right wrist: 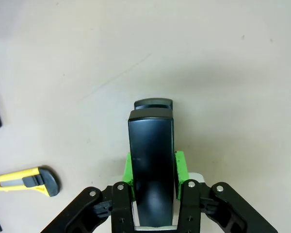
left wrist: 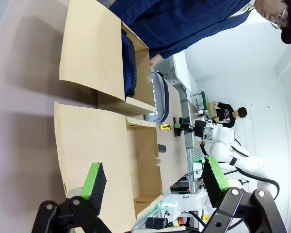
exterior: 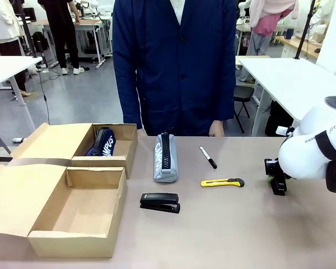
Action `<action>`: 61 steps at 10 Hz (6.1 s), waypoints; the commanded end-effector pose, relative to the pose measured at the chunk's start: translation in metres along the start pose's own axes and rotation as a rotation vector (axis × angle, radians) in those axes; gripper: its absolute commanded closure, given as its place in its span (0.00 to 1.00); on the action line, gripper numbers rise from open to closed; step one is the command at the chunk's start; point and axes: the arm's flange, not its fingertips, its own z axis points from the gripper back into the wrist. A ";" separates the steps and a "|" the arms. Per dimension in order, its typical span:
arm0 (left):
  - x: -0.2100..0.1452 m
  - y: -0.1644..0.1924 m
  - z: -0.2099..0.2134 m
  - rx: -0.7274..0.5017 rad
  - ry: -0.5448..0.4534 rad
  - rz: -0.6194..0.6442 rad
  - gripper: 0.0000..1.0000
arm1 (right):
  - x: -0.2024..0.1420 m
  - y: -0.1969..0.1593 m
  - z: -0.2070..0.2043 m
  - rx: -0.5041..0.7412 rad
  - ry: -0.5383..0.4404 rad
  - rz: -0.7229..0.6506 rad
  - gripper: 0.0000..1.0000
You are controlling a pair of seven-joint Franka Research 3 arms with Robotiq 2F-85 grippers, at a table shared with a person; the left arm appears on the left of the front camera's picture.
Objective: Place items inside the box.
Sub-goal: Pick up a Pencil pouch or Stapler and place it inside the Mailer Box closest to the robot.
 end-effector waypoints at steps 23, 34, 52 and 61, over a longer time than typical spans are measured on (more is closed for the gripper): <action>0.000 -0.001 0.000 -0.026 -0.017 -0.022 0.00 | -0.124 0.044 0.309 0.193 0.034 -0.115 0.64; 0.000 -0.001 0.000 -0.026 -0.017 -0.022 0.00 | -0.138 -0.101 0.298 0.501 0.104 -0.309 0.64; 0.000 -0.001 0.000 -0.026 -0.017 -0.022 0.00 | -0.154 0.381 0.198 0.352 0.402 -0.152 0.64; 0.000 -0.001 0.000 -0.026 -0.017 -0.022 0.00 | -0.220 0.545 0.142 0.286 0.368 -0.046 0.64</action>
